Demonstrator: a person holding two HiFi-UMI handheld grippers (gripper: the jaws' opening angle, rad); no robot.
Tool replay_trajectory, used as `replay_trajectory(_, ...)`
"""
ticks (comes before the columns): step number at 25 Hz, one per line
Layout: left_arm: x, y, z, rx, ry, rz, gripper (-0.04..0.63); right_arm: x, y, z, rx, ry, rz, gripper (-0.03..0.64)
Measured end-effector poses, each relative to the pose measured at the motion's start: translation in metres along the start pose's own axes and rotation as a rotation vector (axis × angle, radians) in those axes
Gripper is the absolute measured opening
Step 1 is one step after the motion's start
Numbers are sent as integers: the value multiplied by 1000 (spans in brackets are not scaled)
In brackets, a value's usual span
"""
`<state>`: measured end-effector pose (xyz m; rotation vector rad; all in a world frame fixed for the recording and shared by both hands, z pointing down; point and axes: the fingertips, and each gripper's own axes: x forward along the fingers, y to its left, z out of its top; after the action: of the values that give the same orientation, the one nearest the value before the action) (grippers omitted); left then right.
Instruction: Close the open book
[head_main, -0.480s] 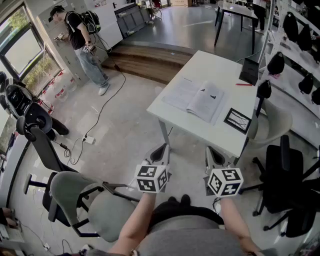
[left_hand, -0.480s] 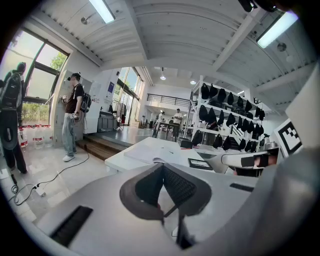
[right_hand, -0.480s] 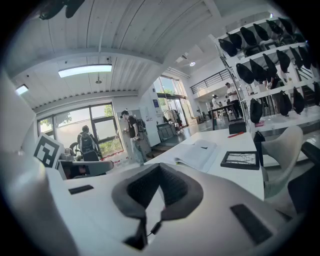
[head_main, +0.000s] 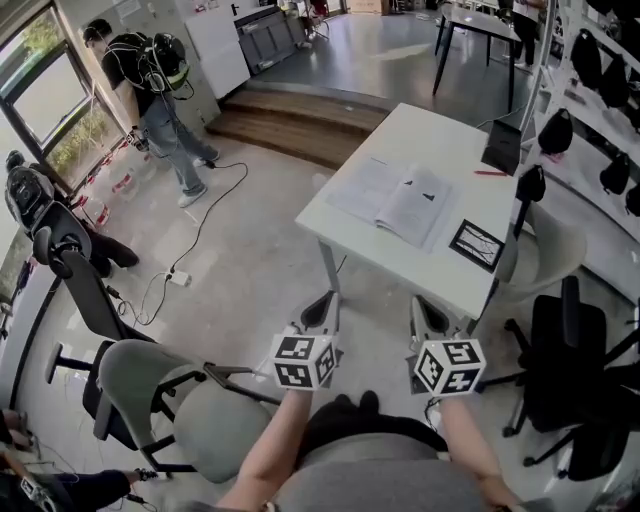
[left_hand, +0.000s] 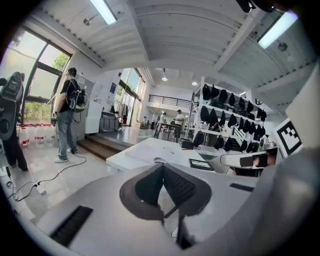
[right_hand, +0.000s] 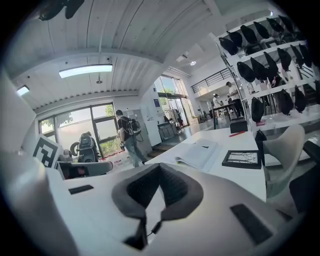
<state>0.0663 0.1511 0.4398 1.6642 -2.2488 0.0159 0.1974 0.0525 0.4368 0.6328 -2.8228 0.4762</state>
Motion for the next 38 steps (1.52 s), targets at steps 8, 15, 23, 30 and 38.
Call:
replay_trajectory(8,-1,1,-2,-10,2,2,8,1,5,2,9,-20,33,5)
replay_trajectory(15,0,4,-3,-25,-3,16,8,1,5,8,48,-45,64,5)
replay_trajectory(23,6,6,-4,-36,3,17,8,4,1,5,50,-20,61,46)
replay_trajectory(30,14,10,-5,-44,11,20,8,12,-3,5,71,-1,65,75)
replay_trajectory(38,32,23,-6,-53,30,30,8,29,-7,4,104,16,86,114)
